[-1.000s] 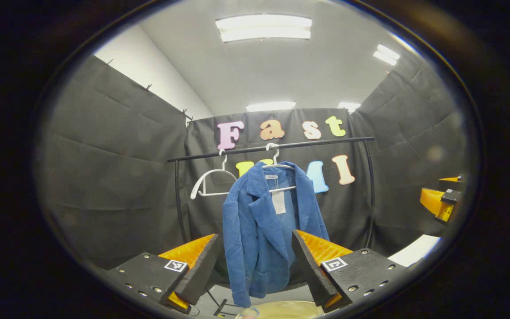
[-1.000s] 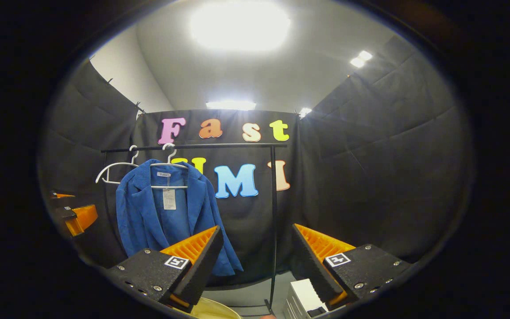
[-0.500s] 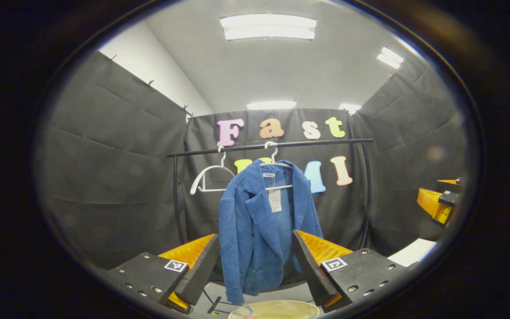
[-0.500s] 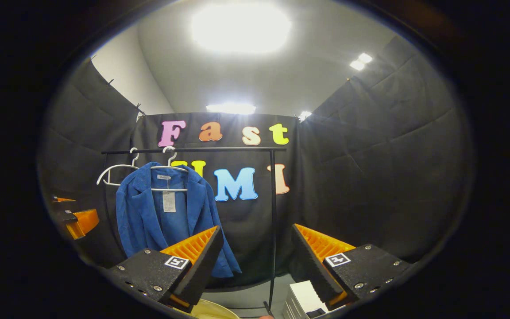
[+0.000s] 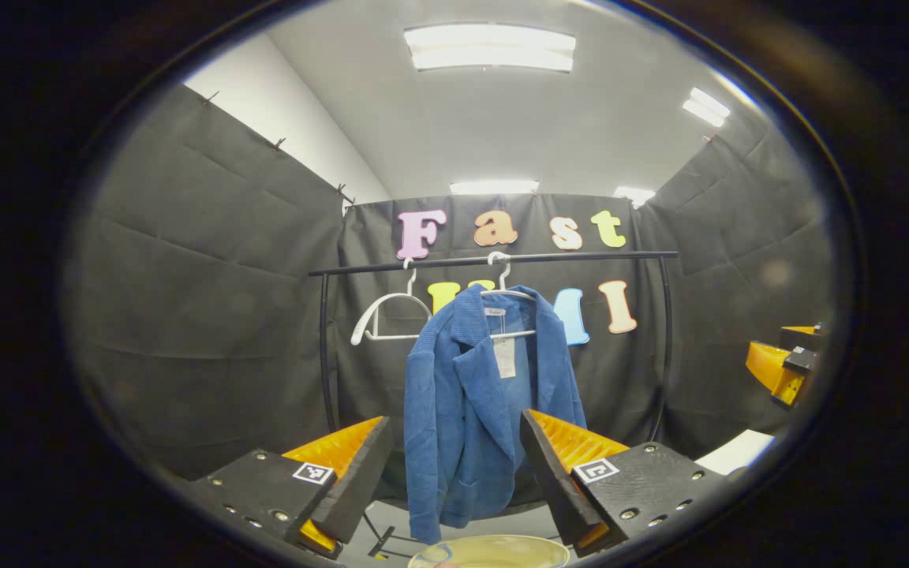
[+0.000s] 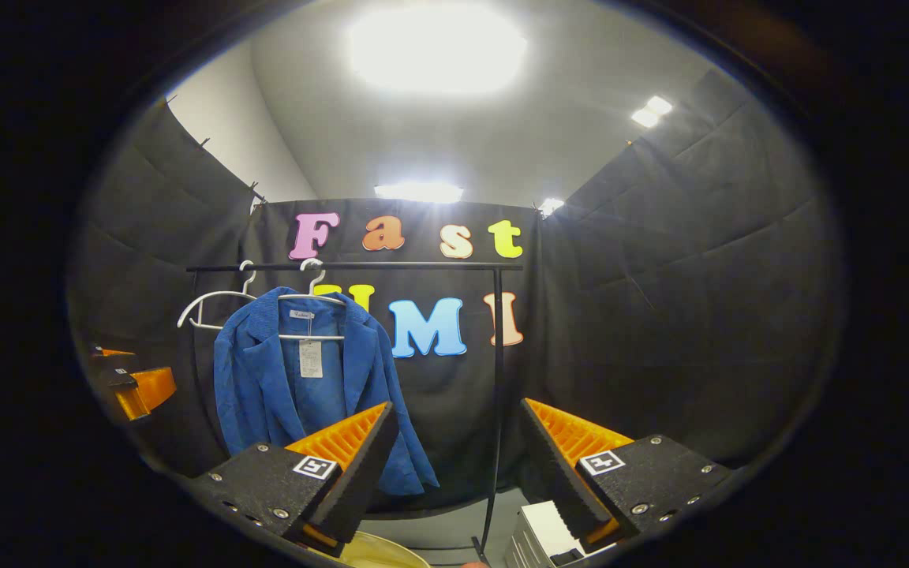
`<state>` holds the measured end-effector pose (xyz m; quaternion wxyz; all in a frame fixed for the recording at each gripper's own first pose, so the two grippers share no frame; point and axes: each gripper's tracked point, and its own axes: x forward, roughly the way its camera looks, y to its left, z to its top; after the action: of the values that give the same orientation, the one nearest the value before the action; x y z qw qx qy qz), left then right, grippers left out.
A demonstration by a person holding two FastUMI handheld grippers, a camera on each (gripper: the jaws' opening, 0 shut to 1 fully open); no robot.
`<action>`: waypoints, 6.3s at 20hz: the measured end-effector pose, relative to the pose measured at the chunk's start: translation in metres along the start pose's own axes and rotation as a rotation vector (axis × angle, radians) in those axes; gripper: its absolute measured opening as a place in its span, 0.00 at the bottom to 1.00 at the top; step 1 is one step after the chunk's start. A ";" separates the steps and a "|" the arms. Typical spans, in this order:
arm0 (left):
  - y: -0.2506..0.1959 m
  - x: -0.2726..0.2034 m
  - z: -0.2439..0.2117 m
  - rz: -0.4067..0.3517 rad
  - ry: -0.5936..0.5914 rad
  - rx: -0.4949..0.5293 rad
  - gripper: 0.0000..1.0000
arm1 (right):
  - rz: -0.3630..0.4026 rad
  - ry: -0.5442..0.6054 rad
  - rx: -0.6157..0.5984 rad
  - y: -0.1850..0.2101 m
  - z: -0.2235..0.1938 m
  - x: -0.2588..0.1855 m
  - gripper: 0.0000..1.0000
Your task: Grasp the clothes on the hanger with both hands and then place them into the laundry hamper below.
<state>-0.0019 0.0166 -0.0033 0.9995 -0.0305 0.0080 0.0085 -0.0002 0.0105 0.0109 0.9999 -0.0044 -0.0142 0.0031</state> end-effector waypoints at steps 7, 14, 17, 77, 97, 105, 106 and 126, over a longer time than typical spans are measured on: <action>0.007 0.000 0.004 0.003 -0.002 0.012 0.93 | 0.006 0.003 0.009 0.003 0.003 0.004 0.96; 0.006 0.032 0.022 0.031 -0.021 0.030 0.93 | 0.055 -0.022 0.028 0.010 0.022 0.046 0.92; 0.003 0.049 0.029 0.045 -0.028 0.045 0.94 | 0.088 -0.027 0.042 0.020 0.029 0.071 0.95; -0.022 0.310 -0.054 0.445 0.092 0.065 0.93 | 0.524 0.136 0.174 0.212 -0.078 0.400 0.87; -0.001 0.279 -0.019 0.412 0.058 0.103 0.02 | 0.472 -0.018 0.128 0.178 -0.040 0.407 0.00; 0.024 0.247 0.038 0.451 -0.035 0.149 0.04 | 0.377 -0.124 0.132 0.145 -0.001 0.423 0.00; 0.028 0.244 0.047 0.456 -0.052 0.158 0.03 | 0.369 -0.137 0.125 0.143 0.003 0.426 0.00; 0.095 0.299 0.067 0.381 -0.065 0.264 0.04 | 0.294 -0.224 -0.080 0.147 0.001 0.500 0.00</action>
<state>0.2966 0.1203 0.0524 0.9749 0.1027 -0.0173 0.1967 0.4989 0.1611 0.0245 0.9798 -0.0457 -0.1250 0.1490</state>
